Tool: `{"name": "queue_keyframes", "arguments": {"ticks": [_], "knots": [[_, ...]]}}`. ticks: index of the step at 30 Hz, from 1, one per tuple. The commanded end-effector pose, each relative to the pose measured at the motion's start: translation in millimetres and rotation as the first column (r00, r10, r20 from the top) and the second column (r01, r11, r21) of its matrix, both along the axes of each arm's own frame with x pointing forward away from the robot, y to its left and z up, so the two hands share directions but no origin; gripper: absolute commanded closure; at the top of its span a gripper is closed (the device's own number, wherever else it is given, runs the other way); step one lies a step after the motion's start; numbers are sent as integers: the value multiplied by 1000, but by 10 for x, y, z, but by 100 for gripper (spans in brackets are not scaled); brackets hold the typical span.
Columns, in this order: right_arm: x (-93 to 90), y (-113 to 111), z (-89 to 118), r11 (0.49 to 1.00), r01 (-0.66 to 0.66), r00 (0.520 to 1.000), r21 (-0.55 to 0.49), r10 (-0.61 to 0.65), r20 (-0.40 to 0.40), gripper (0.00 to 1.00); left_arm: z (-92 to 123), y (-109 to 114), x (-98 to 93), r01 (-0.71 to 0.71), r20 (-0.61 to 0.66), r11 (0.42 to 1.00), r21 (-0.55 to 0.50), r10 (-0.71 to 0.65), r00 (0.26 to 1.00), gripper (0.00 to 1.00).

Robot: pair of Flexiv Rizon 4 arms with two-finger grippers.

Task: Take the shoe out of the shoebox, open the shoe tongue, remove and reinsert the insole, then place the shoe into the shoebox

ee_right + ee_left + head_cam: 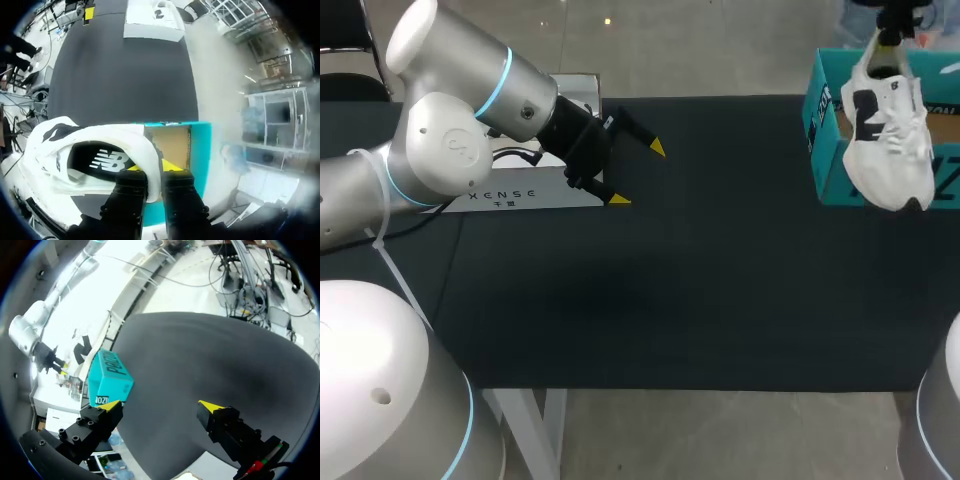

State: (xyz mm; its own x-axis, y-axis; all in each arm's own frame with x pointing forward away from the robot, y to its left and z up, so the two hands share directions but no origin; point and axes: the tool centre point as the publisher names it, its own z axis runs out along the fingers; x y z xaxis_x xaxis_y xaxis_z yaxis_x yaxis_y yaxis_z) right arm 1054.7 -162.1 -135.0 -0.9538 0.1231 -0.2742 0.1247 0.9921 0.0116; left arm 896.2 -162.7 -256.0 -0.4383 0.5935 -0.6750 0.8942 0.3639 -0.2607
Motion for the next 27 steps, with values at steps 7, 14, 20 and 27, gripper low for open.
{"name": "queue_keyframes", "arguments": {"ticks": [7, 14, 20, 27], "knots": [[156, -173, 121, 954, 211, 977, 213, -215, -7, 100, 5, 1, -2, 0, 1, 1000, 4, 0, 1000, 0], [156, -173, 121, 954, 211, 977, 213, -215, -7, 100, 5, 1, -2, 0, 1, 1000, 4, 0, 1000, 0], [156, -173, 121, 954, 211, 977, 213, -215, -7, 100, 5, 1, -2, 0, 1, 1000, 4, 0, 1000, 0], [239, -145, 227, 823, 566, 820, 50, -568, 68, 100, 5, 1, -2, 0, 1, 1000, 4, 0, 1000, 0]]}}
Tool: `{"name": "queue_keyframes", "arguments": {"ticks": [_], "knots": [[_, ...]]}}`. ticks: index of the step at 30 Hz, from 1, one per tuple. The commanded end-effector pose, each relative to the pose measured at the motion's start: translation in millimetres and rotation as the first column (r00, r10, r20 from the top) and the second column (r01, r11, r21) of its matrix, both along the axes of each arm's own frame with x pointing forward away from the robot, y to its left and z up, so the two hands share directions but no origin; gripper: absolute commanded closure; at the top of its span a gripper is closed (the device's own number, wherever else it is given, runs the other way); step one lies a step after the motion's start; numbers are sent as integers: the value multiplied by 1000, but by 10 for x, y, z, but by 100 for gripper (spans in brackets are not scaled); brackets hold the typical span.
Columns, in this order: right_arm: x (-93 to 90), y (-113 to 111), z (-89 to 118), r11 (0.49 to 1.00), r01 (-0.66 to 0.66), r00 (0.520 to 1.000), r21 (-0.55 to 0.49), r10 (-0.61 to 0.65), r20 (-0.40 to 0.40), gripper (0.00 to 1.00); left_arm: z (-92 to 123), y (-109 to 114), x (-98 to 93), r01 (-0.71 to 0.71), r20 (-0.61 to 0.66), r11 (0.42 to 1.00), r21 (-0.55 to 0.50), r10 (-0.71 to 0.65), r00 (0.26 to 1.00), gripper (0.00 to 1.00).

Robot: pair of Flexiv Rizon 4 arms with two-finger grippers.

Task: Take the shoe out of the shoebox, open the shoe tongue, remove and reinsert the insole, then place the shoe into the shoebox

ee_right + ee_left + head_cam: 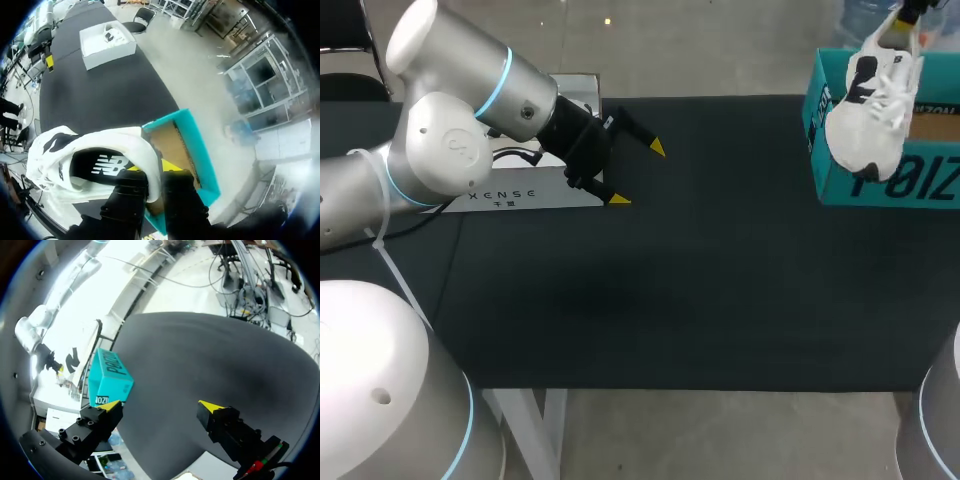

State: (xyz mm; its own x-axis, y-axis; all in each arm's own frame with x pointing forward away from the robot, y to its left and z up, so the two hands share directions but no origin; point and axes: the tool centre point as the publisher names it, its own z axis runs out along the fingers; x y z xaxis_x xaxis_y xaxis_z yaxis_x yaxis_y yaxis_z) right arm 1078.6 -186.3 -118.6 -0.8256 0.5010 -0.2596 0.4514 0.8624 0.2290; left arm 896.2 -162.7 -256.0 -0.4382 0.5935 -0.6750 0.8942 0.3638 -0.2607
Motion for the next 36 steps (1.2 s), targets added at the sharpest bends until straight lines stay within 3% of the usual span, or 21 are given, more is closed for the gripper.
{"name": "queue_keyframes", "arguments": {"ticks": [1, 3, 5, 9, 14, 16, 36], "knots": [[2, 85, 70, 935, 301, 951, -190, -310, -18, 100, 5, 1, -2, 0, 0, 1000, 4, 0, 1000, 0], [-2, 51, 121, 901, 420, 905, -112, -425, -28, 100, 5, 1, -2, 0, 0, 1000, 4, 0, 1000, 0], [-23, -7, 129, 854, 508, 856, -113, -515, -42, 100, 5, 1, -2, 0, 0, 1000, 4, 0, 1000, 0], [-115, -253, 89, 727, 684, 724, -62, -687, -67, 100, 5, 1, -2, 0, 0, 1000, 4, 0, 1000, 0], [-302, -552, 18, 582, 813, 580, 5, -809, -93, 100, 5, 1, -2, 0, 0, 1000, 4, 0, 1000, 0], [-384, -645, 4, 521, 853, 518, -15, -851, -85, 100, 5, 1, -2, 0, 0, 1000, 4, 0, 1000, 0], [-384, -645, 4, 521, 853, 518, -15, -851, -85, 100, 5, 1, -2, 0, 0, 1000, 4, 0, 1000, 0]]}}
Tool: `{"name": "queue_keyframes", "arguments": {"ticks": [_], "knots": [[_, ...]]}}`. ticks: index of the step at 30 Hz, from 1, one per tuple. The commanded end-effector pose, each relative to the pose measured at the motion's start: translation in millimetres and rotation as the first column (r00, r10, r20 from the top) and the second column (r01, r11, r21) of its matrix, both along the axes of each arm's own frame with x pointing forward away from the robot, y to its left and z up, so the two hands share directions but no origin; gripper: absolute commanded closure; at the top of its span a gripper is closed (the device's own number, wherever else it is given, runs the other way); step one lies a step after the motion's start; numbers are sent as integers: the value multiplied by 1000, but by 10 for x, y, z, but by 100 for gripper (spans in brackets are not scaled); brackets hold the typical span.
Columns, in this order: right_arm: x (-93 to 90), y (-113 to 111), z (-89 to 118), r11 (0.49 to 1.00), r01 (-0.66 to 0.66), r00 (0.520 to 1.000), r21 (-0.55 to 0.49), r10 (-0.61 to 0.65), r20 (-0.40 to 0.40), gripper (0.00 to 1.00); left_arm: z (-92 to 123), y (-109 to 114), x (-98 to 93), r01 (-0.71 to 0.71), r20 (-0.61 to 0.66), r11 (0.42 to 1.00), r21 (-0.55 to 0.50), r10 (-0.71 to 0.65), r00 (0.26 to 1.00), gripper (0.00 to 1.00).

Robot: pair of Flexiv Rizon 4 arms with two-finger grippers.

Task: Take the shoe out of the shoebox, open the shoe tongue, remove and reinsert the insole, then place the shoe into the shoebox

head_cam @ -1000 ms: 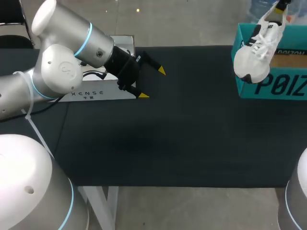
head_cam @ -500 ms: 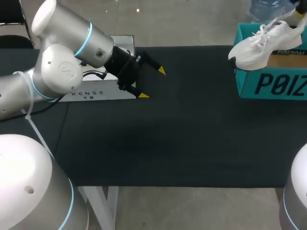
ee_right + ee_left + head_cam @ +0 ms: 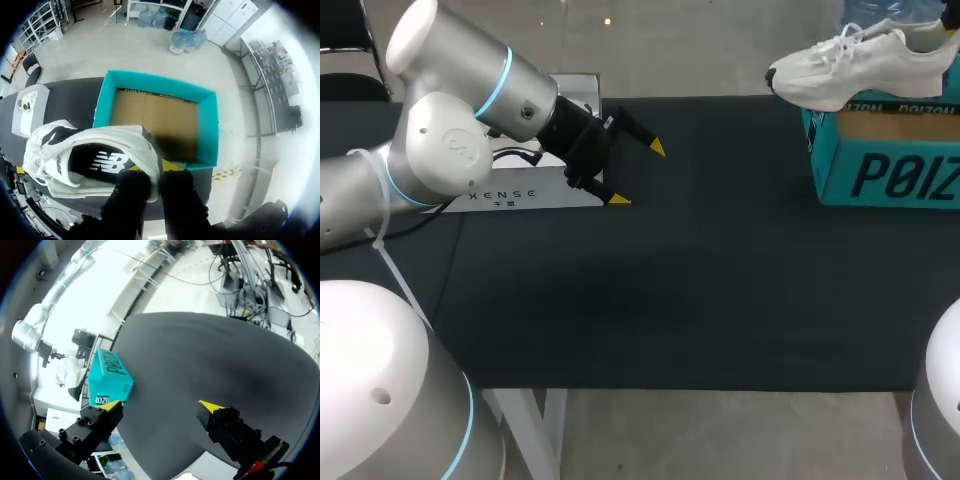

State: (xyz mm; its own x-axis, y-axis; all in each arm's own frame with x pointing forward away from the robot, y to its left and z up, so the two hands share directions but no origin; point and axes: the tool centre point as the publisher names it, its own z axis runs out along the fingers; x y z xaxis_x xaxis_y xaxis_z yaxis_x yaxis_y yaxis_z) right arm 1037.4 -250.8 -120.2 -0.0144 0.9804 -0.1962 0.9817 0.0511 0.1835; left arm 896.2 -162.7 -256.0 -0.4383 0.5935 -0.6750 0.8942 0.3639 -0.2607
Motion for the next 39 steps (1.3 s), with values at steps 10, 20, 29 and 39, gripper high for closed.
{"name": "queue_keyframes", "arguments": {"ticks": [10, 20, 29, 39], "knots": [[165, -437, 73, 968, 252, 967, -1, -251, 49, 100, 5, 1, -2, 0, 1, 1000, 4, 0, 1000, 0], [151, -856, -72, 934, 355, 932, -30, -351, 93, 100, 5, 1, -2, 0, 1, 1000, 4, 0, 1000, 0], [22, -1151, -340, 927, 373, 921, -50, -363, 138, 100, 5, 1, -2, 0, 1, 1000, 4, 0, 1000, 0], [-29, -1433, -780, 915, 400, 912, -45, -392, 123, 100, 5, 1, -2, 0, 1, 1000, 4, 0, 1000, 0]]}}
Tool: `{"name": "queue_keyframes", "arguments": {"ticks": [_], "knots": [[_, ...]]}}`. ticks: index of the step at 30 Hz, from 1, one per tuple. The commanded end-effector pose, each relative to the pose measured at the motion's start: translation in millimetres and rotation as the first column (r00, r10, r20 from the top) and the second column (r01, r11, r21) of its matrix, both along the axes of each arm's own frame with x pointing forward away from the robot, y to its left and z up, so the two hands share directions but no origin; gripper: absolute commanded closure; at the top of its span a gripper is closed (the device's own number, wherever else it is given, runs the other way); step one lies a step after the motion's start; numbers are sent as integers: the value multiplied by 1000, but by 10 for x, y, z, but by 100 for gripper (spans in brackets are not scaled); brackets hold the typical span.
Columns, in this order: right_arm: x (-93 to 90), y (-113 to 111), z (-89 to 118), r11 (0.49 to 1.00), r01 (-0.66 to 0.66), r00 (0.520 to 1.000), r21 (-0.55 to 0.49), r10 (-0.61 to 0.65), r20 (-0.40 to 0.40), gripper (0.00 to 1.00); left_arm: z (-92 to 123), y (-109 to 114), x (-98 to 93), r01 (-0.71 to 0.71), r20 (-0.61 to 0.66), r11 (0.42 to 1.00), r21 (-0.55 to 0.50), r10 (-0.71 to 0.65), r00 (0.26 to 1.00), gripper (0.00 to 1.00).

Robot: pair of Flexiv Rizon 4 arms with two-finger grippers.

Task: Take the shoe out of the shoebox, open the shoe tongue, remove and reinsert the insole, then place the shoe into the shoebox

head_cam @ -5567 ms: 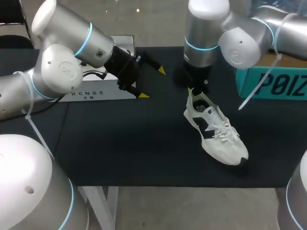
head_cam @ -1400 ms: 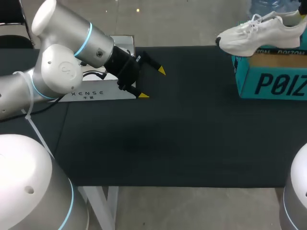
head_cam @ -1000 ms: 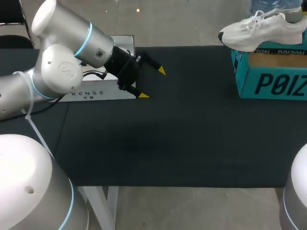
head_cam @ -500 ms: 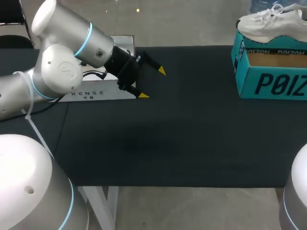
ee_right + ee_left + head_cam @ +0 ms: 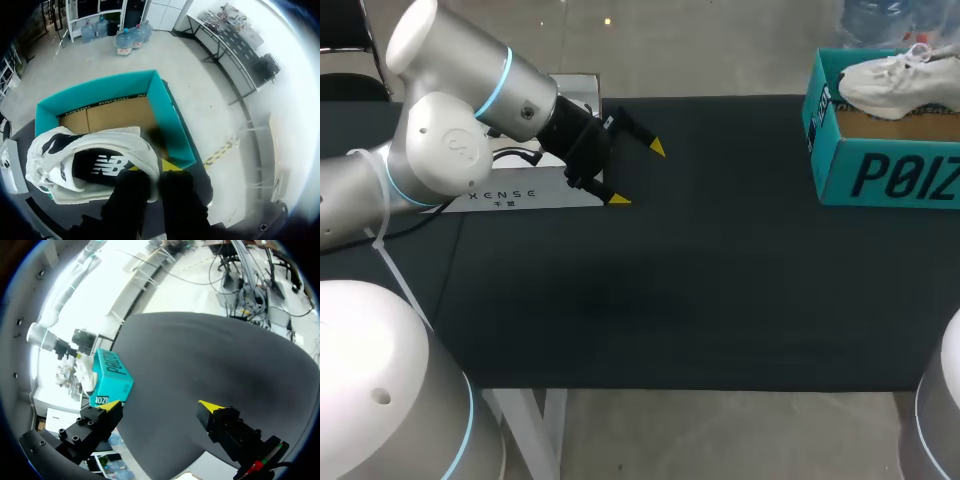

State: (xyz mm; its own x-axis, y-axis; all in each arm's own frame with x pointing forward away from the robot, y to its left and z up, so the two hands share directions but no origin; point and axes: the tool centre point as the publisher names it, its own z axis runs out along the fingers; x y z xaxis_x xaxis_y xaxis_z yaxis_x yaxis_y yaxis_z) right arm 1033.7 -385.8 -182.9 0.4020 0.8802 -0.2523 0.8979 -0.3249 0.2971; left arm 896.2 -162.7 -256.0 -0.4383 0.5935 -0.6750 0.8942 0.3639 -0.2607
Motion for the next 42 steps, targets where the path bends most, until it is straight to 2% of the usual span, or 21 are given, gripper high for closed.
{"name": "queue_keyframes", "arguments": {"ticks": [1, 9, 22, 35, 42], "knots": [[14, -102, -188, 1000, -12, 1000, 13, 12, 2, 100, 5, 1, -2, 0, 0, 1000, 4, 0, 1000, 0], [130, -224, -293, 997, -73, 997, 15, 73, 22, 100, 5, 1, -2, 0, 0, 1000, 4, 0, 1000, 0], [245, -276, -437, 977, -208, 978, 39, 209, -25, 100, 5, 1, -2, 0, 0, 1000, 4, 0, 1000, 0], [84, -360, -593, 981, -188, 980, 39, 190, -63, 100, 5, 1, -2, 0, 0, 1000, 4, 0, 1000, 0], [61, -343, -698, 981, -194, 977, 32, 196, -83, 100, 5, 1, -2, 0, 0, 1000, 4, 0, 1000, 0]]}}
